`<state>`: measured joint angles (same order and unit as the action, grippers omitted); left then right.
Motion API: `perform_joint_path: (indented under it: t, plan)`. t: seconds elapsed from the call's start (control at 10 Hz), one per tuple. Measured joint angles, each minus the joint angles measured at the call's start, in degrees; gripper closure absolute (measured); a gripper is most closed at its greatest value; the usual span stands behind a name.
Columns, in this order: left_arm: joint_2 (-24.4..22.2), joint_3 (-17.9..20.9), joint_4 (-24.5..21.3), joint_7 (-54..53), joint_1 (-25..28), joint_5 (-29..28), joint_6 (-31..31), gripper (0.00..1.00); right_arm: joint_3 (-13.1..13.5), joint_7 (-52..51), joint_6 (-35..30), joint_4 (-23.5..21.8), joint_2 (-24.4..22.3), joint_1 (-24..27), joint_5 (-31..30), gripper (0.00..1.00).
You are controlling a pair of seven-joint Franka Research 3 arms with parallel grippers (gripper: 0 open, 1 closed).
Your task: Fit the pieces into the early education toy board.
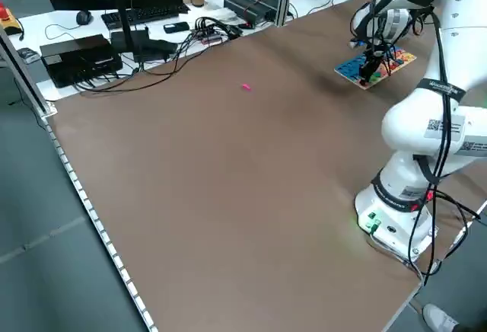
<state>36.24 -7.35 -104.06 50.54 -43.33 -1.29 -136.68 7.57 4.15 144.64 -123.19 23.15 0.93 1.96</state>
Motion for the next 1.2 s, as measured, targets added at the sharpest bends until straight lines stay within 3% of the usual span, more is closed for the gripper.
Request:
perform_joint_path:
  t: [0.5, 1.2]
  plan:
    - [-0.1, 0.0, 0.2, 0.0, 0.0, 0.0, 0.1, 0.65, -0.1, -4.4, 0.6, 1.8, 2.7, 0.9, 0.0, 0.27]
    - [-0.6, 0.1, 0.6, 0.0, 0.0, 0.0, 1.7, 0.65, -0.1, -6.2, 0.5, 1.1, 3.1, 2.1, 0.0, 0.37]
